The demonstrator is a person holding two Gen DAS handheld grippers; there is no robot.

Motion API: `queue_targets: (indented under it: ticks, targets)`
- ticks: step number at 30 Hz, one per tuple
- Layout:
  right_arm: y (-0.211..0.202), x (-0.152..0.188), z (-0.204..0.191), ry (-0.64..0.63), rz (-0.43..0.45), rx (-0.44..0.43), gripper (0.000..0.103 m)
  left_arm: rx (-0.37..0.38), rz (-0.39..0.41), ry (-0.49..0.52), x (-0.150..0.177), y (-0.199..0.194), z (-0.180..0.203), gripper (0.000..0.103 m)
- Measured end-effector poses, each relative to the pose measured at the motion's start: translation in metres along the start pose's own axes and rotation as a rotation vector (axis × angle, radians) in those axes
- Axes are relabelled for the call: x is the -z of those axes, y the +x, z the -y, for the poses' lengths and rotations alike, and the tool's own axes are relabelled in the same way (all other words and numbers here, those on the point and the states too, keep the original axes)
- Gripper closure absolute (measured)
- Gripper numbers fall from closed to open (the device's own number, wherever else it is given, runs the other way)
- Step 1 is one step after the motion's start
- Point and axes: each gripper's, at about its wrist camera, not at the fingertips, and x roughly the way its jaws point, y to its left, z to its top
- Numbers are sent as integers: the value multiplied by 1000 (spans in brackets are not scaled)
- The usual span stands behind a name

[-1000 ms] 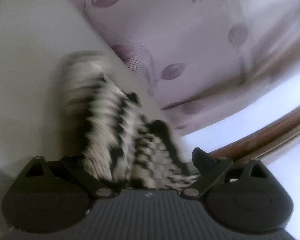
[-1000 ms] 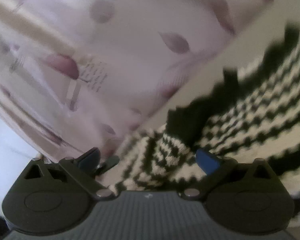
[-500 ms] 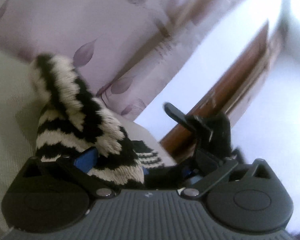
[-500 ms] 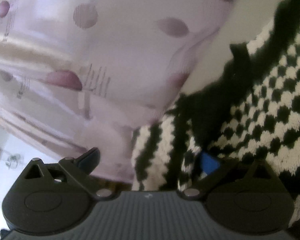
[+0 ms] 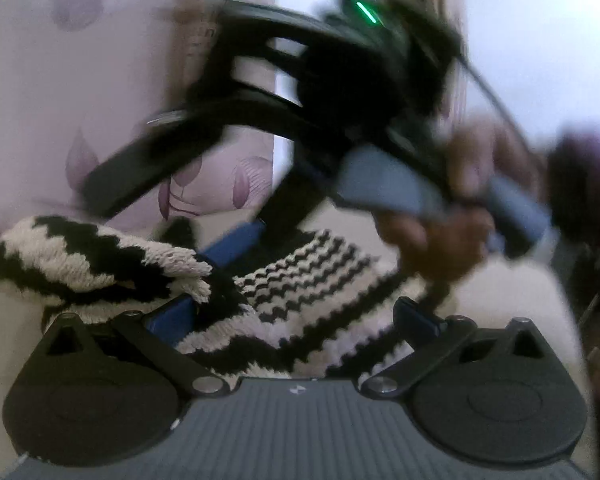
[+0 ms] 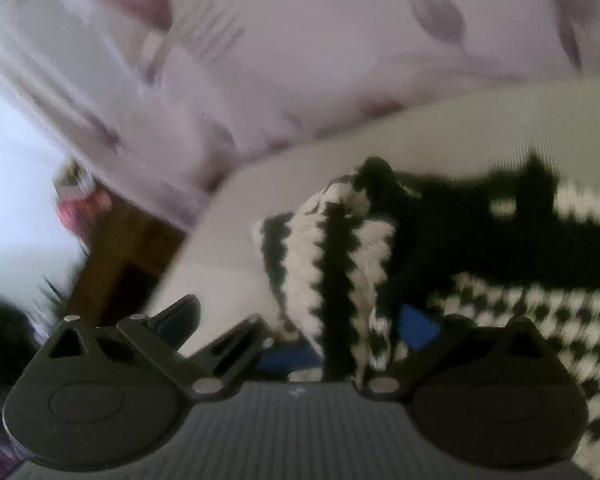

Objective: Fold small clothes

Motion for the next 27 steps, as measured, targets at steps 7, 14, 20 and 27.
queue_targets:
  ticks: [7,14,20,27]
  targets:
    - [19,1,-26,-171,-65,252,57,-8,13,-21,3,3,3,0]
    - [-2,13,5,12,69,209,79,-49,63,-60,-5,-9,10,0]
    - [-26,59,79,463,326,-98,80,-161,230,-258,7,-74,-21,0]
    - [-21,80,84,533,368,-165,75,-90,107,-410,14,-45,-44,0]
